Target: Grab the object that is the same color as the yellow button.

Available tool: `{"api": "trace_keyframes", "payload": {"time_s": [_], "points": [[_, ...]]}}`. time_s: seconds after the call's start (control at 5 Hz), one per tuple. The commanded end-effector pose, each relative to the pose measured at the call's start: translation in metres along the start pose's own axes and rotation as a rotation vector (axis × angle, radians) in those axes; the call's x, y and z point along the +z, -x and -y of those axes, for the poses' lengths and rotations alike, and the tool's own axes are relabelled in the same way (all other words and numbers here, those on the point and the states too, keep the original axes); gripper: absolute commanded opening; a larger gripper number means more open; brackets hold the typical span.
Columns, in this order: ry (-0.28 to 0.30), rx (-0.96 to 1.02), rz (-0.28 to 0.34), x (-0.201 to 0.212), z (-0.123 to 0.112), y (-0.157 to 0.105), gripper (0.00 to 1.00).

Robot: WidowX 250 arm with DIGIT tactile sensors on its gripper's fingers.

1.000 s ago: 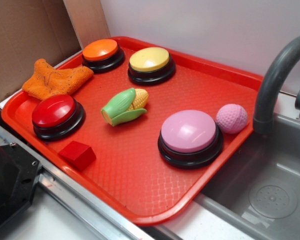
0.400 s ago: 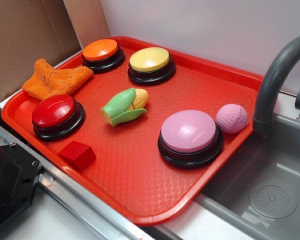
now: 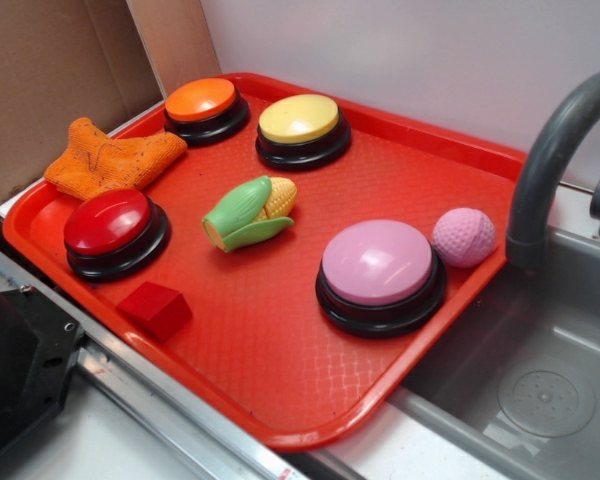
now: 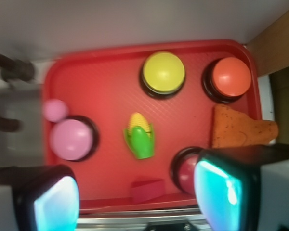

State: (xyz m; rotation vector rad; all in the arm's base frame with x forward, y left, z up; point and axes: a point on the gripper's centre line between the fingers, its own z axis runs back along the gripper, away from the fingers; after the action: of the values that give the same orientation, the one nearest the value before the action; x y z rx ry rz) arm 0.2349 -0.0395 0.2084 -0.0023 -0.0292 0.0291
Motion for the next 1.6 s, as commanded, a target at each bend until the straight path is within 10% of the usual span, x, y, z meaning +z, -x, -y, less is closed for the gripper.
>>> {"api": "trace_keyframes", "payload": {"time_s": [0.0, 0.6, 1.4], "points": [[-0.090, -0.090, -0.131, -0.080, 0.009, 0.012, 1.00], [-0.014, -0.077, -0.150, -0.139, -0.023, 0.000, 1.00], [-0.022, -0.063, -0.273, -0.179, -0.005, 0.000, 1.00]]}}
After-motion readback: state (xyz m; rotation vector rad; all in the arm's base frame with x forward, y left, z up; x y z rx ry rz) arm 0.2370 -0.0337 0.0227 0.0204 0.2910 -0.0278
